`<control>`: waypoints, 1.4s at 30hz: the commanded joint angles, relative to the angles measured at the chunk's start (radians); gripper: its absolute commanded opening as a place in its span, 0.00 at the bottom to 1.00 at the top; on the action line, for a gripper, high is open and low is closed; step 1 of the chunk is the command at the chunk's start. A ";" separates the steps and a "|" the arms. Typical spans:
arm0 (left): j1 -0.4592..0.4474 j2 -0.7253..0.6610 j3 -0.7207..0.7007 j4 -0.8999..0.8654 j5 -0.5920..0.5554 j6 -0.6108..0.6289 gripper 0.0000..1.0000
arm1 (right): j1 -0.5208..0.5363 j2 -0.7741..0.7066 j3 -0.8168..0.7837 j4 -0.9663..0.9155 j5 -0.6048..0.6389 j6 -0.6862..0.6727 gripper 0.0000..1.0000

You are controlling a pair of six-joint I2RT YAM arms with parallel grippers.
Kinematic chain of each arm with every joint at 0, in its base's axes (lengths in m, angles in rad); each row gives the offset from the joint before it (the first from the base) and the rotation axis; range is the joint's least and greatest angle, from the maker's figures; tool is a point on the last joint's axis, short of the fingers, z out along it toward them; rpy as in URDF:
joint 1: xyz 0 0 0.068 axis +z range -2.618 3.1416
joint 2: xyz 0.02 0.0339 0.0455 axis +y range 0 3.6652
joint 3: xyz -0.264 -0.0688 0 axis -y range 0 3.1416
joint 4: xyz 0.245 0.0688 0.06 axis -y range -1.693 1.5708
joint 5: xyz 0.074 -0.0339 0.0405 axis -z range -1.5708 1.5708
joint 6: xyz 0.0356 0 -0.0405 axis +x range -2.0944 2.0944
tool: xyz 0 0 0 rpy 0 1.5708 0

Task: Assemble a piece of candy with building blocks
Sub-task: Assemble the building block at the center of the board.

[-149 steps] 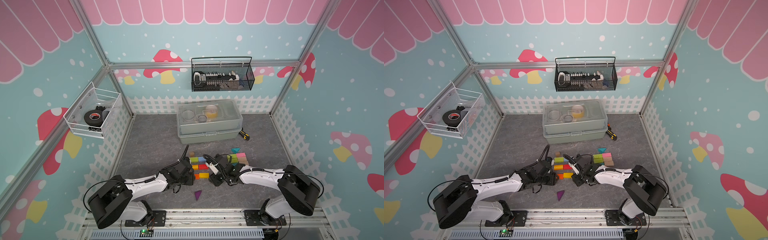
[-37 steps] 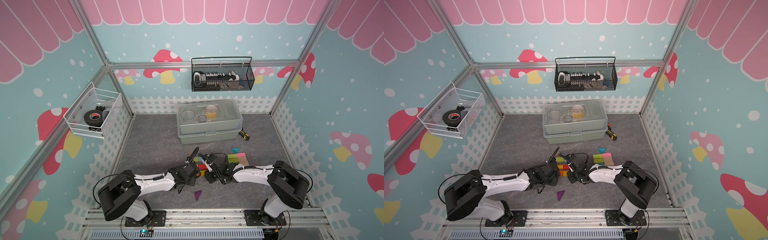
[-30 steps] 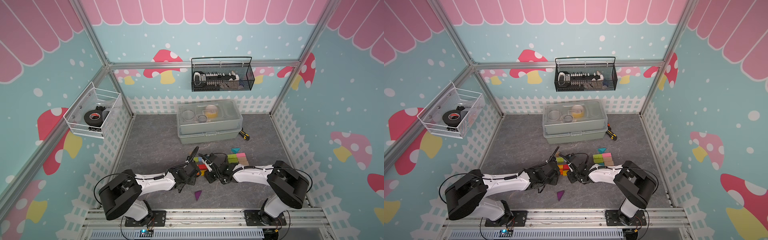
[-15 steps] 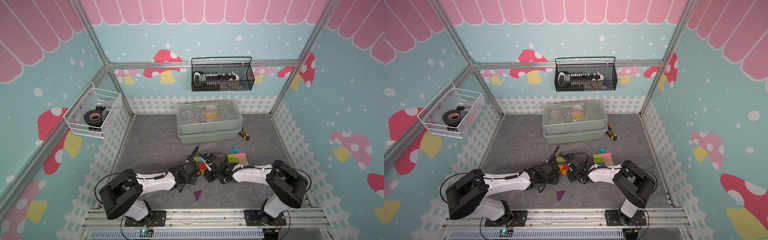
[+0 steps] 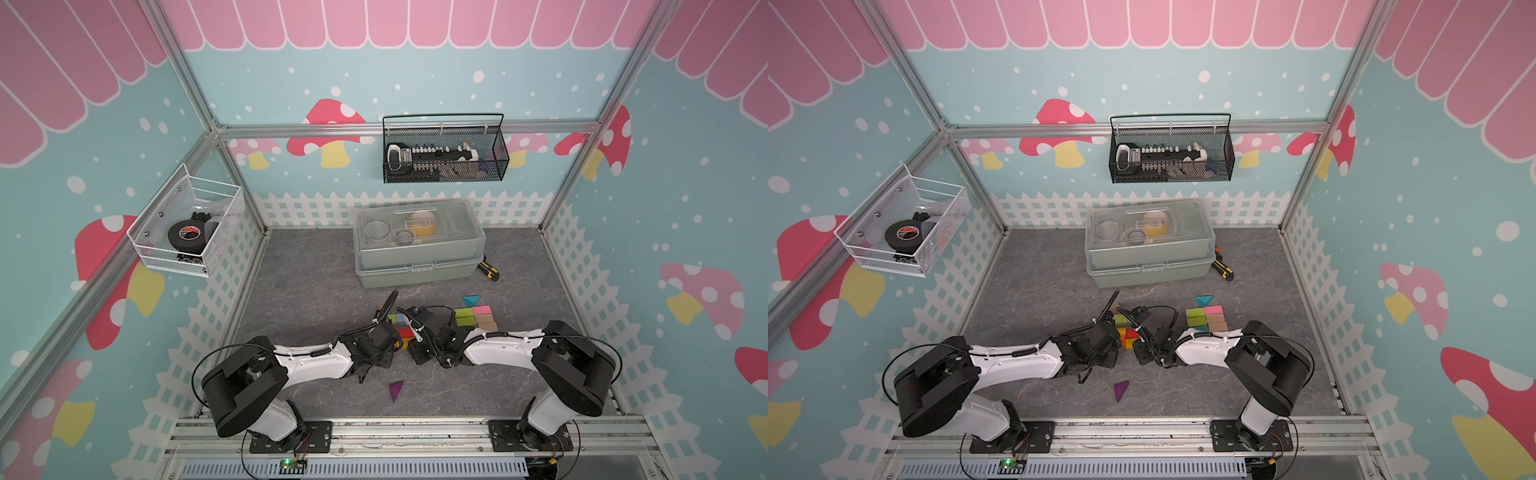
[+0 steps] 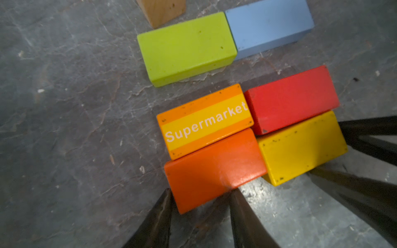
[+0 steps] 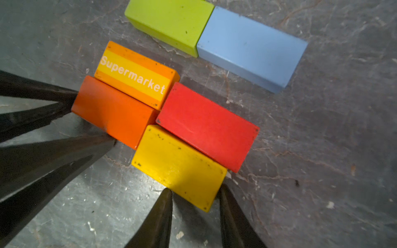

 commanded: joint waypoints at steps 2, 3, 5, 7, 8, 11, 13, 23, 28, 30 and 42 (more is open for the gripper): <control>0.011 0.039 -0.031 -0.084 0.042 0.008 0.44 | 0.002 0.041 -0.016 -0.061 0.028 0.032 0.37; 0.012 0.036 -0.033 -0.085 0.041 0.009 0.45 | 0.002 0.043 -0.016 -0.062 0.030 0.033 0.37; 0.015 0.032 -0.036 -0.086 0.043 0.011 0.45 | 0.001 0.046 -0.013 -0.058 0.034 0.038 0.37; 0.018 0.030 -0.036 -0.087 0.048 0.011 0.45 | 0.002 0.046 -0.013 -0.054 0.040 0.042 0.37; 0.018 0.031 -0.036 -0.086 0.049 0.010 0.45 | 0.001 0.047 -0.013 -0.053 0.040 0.044 0.37; 0.020 0.032 -0.035 -0.089 0.048 0.011 0.45 | 0.002 0.053 -0.013 -0.048 0.044 0.049 0.37; 0.022 0.033 -0.036 -0.088 0.047 0.012 0.45 | 0.002 0.058 -0.013 -0.045 0.046 0.052 0.37; 0.027 0.052 -0.021 -0.080 0.037 0.035 0.45 | 0.002 0.069 -0.003 -0.042 0.048 0.051 0.37; 0.028 0.061 -0.012 -0.077 0.038 0.048 0.45 | 0.002 0.069 -0.004 -0.041 0.050 0.052 0.37; 0.030 0.067 -0.007 -0.079 0.038 0.052 0.45 | 0.002 0.069 -0.004 -0.042 0.051 0.051 0.37; 0.041 0.086 0.009 -0.072 0.047 0.077 0.45 | 0.001 0.066 -0.003 -0.043 0.059 0.049 0.37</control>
